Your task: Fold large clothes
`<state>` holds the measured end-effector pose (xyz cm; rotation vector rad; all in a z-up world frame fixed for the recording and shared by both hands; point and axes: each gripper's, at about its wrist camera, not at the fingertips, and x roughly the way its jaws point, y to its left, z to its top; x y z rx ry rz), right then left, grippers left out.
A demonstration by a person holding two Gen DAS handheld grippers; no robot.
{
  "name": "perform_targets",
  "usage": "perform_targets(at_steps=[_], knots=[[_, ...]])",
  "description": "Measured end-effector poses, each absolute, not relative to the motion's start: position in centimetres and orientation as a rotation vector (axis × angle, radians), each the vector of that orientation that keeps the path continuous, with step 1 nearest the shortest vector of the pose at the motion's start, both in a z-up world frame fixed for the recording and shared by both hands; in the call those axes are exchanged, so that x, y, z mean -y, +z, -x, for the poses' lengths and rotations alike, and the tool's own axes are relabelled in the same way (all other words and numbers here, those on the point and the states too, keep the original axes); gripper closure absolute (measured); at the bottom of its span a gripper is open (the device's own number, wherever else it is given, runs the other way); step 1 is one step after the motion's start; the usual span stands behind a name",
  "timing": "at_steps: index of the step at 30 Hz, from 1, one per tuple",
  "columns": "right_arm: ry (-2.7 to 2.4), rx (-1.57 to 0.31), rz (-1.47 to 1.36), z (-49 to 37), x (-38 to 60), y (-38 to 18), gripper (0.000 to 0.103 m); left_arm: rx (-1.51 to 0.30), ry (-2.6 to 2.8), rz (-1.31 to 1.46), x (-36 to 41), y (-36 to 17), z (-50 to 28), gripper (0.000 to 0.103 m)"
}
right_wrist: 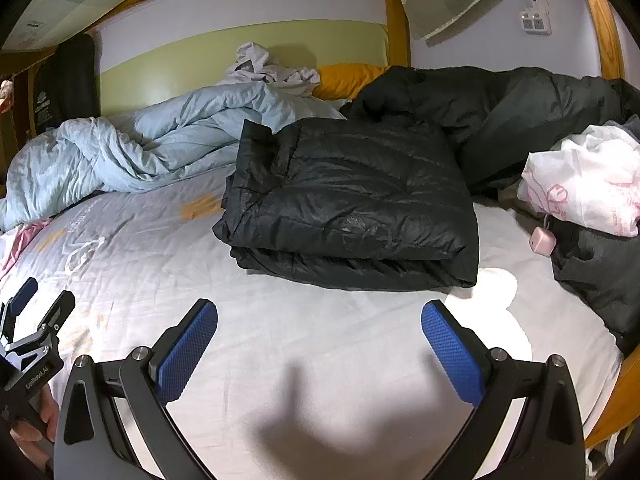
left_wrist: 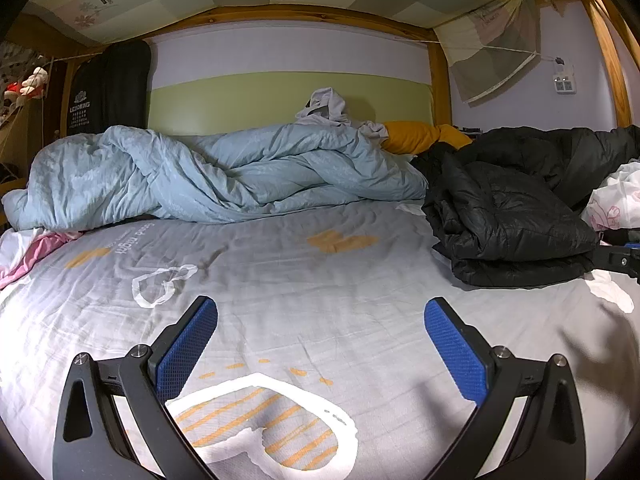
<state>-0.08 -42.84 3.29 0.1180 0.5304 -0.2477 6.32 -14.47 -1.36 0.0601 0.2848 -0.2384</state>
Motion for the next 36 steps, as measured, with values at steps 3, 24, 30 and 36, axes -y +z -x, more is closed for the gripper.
perform_targets(at_steps=[3,24,30,36], knots=[[-0.252,-0.524,-0.101,0.19,42.63,3.29,0.000,-0.289,-0.238,-0.059,14.53,-1.35,-6.33,0.000],[-0.243,-0.533,-0.106,0.14,42.62,3.29,0.000,-0.286,-0.236,-0.062,14.55,-1.30,-6.31,0.000],[-0.244,-0.534,-0.109,0.15,42.68,3.29,0.000,-0.286,-0.234,-0.064,14.61,-1.28,-6.28,0.000],[-0.243,-0.534,-0.109,0.19,42.70,3.33,0.000,-0.283,-0.233,-0.067,14.40,-1.23,-6.29,0.000]])
